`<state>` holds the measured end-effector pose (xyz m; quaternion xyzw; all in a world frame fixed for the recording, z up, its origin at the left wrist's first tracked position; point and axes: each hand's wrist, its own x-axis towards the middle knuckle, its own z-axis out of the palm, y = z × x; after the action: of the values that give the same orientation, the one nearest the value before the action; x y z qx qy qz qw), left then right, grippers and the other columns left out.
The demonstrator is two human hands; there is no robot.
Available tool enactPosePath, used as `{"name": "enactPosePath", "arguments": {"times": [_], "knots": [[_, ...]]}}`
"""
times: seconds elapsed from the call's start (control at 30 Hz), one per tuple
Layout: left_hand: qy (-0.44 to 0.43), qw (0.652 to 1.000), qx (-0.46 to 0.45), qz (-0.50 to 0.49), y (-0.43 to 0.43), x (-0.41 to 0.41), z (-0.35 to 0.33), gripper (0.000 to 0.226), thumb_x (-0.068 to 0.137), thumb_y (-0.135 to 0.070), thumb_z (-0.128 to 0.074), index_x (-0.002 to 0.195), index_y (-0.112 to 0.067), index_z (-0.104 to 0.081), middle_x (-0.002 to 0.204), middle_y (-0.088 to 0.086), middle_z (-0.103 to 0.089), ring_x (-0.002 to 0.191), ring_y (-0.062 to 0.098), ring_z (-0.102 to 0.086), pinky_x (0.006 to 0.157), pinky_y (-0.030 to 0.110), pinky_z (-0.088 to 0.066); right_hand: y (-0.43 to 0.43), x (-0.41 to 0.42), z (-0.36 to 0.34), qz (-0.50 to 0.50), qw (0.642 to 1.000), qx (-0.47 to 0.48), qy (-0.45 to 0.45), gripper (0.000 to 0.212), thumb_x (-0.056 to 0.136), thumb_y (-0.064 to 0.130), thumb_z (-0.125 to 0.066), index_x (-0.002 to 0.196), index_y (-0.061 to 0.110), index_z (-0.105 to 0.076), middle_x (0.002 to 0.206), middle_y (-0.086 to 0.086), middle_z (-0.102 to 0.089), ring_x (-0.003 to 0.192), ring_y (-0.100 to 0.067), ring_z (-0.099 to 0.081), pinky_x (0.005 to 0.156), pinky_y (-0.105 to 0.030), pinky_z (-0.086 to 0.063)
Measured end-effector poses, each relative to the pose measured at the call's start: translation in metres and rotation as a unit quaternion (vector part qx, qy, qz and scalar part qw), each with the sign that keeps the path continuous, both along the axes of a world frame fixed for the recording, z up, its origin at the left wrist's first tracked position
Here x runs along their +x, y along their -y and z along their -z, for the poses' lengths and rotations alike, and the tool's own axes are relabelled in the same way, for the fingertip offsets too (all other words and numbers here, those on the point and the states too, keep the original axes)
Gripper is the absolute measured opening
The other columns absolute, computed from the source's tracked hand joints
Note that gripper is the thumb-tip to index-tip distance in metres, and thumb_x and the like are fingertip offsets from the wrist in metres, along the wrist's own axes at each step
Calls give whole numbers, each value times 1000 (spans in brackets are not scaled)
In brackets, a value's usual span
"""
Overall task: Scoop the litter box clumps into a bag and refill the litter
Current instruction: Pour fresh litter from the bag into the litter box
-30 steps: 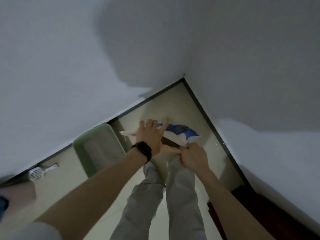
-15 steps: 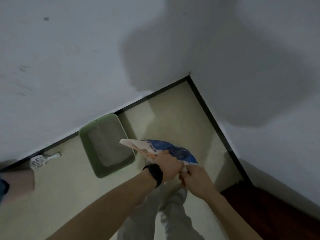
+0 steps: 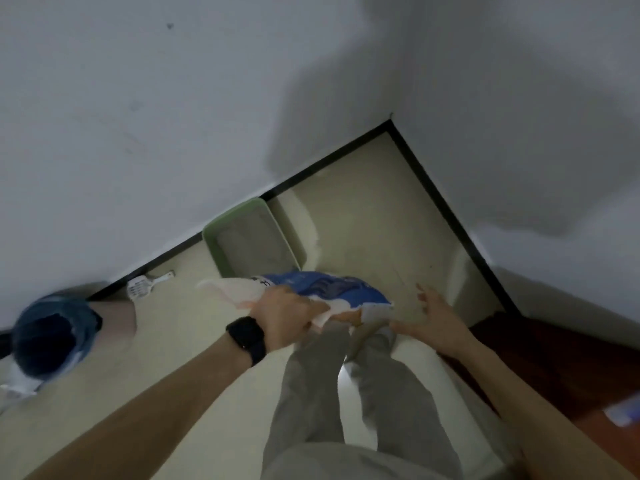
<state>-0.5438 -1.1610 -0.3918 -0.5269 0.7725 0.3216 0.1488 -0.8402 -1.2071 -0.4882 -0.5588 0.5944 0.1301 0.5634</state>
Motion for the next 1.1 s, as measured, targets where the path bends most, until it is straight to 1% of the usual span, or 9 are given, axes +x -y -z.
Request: {"name": "enactPosePath", "arguments": {"times": [0.13,0.23,0.33,0.47,0.57,0.7,0.8,0.97,1.1], "knots": [[-13,994,-109,-16,-26,40,-52,40,64,3,-69,99,-17,-76,68,7,-70,56,30,-62,54,40,-54,-31,46,41,-197,978,-28,-64,147,48,82,-71,150,35,24,164,-8,11,149,-36,-1,117,-58,-15],[-22,989,-149,-5,-34,65,-77,41,59,0,-65,95,-16,-77,60,3,-67,49,26,-60,55,33,-55,-35,97,61,-267,957,-90,-73,148,54,70,-80,141,43,36,163,-6,19,150,-38,3,115,-62,-13],[-35,986,-160,-12,-38,94,-78,43,60,3,-69,99,-14,-76,59,4,-66,50,27,-60,59,36,-56,-27,135,82,-285,953,-90,-48,137,67,55,-83,152,31,22,157,-16,-24,133,-42,-40,106,-53,-39],[-30,983,-176,-35,-46,143,-55,48,61,2,-68,105,-17,-75,70,1,-73,53,25,-63,62,36,-57,-35,164,101,-295,950,-68,-75,69,91,50,-60,140,11,-30,115,-15,-63,97,-33,-64,79,-39,-52],[27,988,-112,-101,-48,185,-19,44,86,-6,-57,122,-30,-66,97,-2,-74,79,27,-68,72,37,-55,-67,192,108,-383,907,-121,-128,35,103,36,-37,126,9,-42,104,-9,-66,91,-27,-67,70,-32,-50],[118,992,4,-43,-38,230,49,39,101,-30,-41,138,-40,-46,126,-8,-63,103,26,-62,72,31,-46,-81,210,111,-455,862,-113,-194,27,103,24,-35,125,14,-45,106,-3,-67,93,-21,-68,69,-29,-48],[125,992,-15,-9,-25,246,99,33,99,-35,-42,129,-30,-57,123,-3,-65,100,28,-62,67,29,-34,-73,212,116,-436,869,-78,-222,25,100,29,-41,121,17,-47,107,-2,-66,95,-20,-67,76,-31,-52],[154,988,22,15,-18,256,172,29,99,-29,-48,126,-24,-57,119,-1,-65,101,25,-63,82,34,-50,-74,216,131,-360,905,-35,-224,28,99,38,-42,119,20,-48,107,-3,-63,97,-21,-64,81,-34,-55],[206,978,20,-3,-24,256,216,27,98,-20,-48,125,-13,-50,112,3,-68,93,24,-66,84,34,-48,-83,220,142,-350,909,-27,-223,24,100,30,-35,115,16,-47,109,-6,-59,97,-23,-63,83,-34,-53]]}}
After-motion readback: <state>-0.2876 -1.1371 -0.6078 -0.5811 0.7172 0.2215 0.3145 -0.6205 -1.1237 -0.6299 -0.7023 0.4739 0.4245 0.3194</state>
